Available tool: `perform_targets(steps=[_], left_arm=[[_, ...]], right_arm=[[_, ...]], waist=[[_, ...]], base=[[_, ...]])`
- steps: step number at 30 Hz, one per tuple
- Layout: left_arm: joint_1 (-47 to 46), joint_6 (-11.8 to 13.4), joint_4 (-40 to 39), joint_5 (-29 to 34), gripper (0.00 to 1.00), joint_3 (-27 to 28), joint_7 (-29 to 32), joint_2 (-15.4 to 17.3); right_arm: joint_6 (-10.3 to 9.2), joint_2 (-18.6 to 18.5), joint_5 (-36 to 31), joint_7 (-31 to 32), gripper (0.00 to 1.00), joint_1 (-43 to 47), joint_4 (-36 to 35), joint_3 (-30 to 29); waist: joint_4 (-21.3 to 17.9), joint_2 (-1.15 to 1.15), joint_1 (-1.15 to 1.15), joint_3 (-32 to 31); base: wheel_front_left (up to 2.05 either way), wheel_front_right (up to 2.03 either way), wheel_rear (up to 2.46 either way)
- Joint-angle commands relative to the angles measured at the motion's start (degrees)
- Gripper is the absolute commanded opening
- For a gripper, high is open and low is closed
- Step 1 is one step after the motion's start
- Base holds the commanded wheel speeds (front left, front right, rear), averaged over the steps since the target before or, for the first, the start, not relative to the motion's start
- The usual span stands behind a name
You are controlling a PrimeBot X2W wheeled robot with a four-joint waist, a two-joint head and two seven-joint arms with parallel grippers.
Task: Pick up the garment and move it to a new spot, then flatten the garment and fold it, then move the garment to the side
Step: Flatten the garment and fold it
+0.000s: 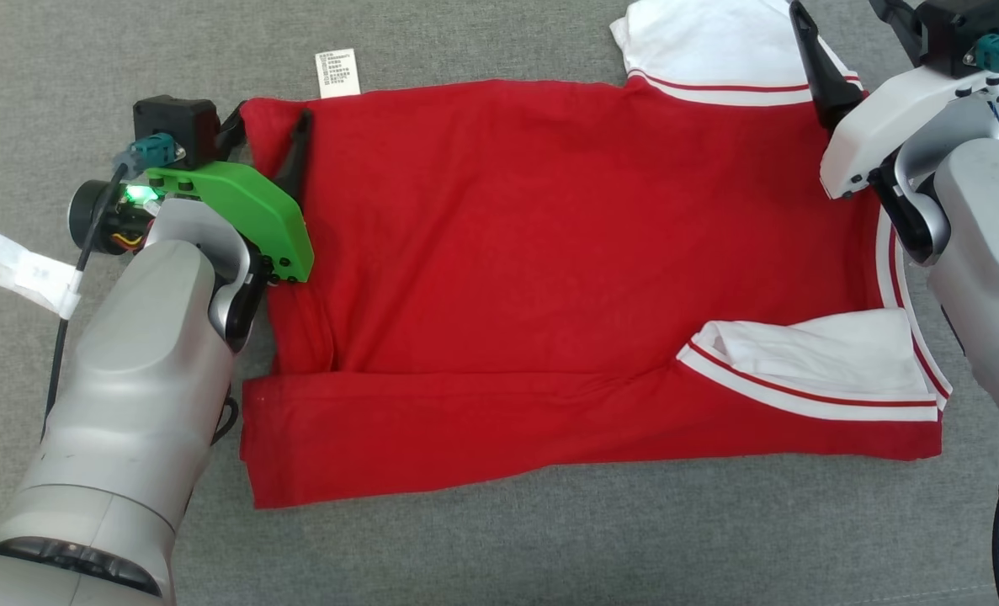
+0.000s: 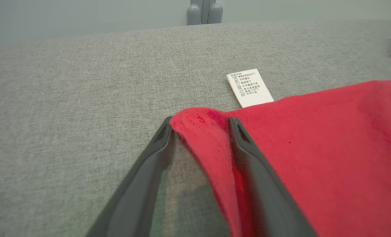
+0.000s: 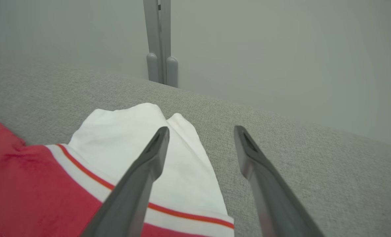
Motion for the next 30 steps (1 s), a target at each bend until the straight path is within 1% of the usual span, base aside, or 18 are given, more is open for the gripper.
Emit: perform_targets(steps=[1, 7, 16, 22, 27, 28, 29, 30], left_arm=[[-0.48, -0.18, 0.44, -0.78, 0.00, -0.67, -0.67, -0.09], [-0.98, -0.18, -1.81, -1.70, 0.00, -2.80, -4.54, -0.38], [0.85, -0.18, -11.11, -1.66, 0.00, -5.57, -6.14, -1.42], [1.50, -0.18, -15.78, -0.63, 0.00, -5.35, -6.08, -1.82], [2.03, -0.19, -18.12, 0.09, 0.00, -4.81, -6.07, -2.21], [2.09, -0.19, -18.47, 0.20, 0.00, -4.68, -6.07, -2.19], [2.12, -0.19, -18.75, 0.27, 0.00, -4.54, -6.07, -2.20], [2.21, -0.19, -19.02, 0.48, 0.00, -4.34, -6.07, -2.19]], right_arm=[[0.01, -0.40, 0.44, -0.25, 1.00, -1.07, 0.67, 0.44], [0.01, -1.64, 2.34, 1.60, 1.00, -3.93, 3.84, 2.15], [0.00, -3.89, 4.65, 6.35, 1.00, -9.94, 8.95, 5.10], [0.00, -3.57, 6.12, 9.93, 1.00, -12.72, 13.60, 6.42], [0.01, -3.17, 7.11, 12.38, 1.00, -13.31, 16.30, 7.77], [0.01, -3.03, 7.70, 12.92, 0.71, -13.25, 16.79, 7.75], [0.01, -2.98, 7.92, 13.47, 0.34, -13.14, 17.11, 8.07], [0.01, -2.93, 8.31, 13.86, 0.00, -13.23, 17.23, 8.45]], waist=[[0.33, 0.00, -0.01, -0.11], [2.56, 0.00, -0.01, -0.02], [7.34, 0.00, -0.01, 2.10], [9.23, 0.00, -0.01, 4.06], [9.86, 0.00, -0.01, 5.03], [9.88, 0.00, -0.01, 5.19], [9.90, 0.00, -0.01, 5.31], [9.83, 0.00, -0.01, 5.40]], base=[[0.00, 0.00, 0.00], [0.00, 0.00, 0.00], [0.00, 0.00, 0.00], [0.00, 0.00, 0.00], [0.00, 0.00, 0.00], [0.00, 0.00, 0.00], [0.00, 0.00, 0.00], [0.00, 0.00, 0.00]])
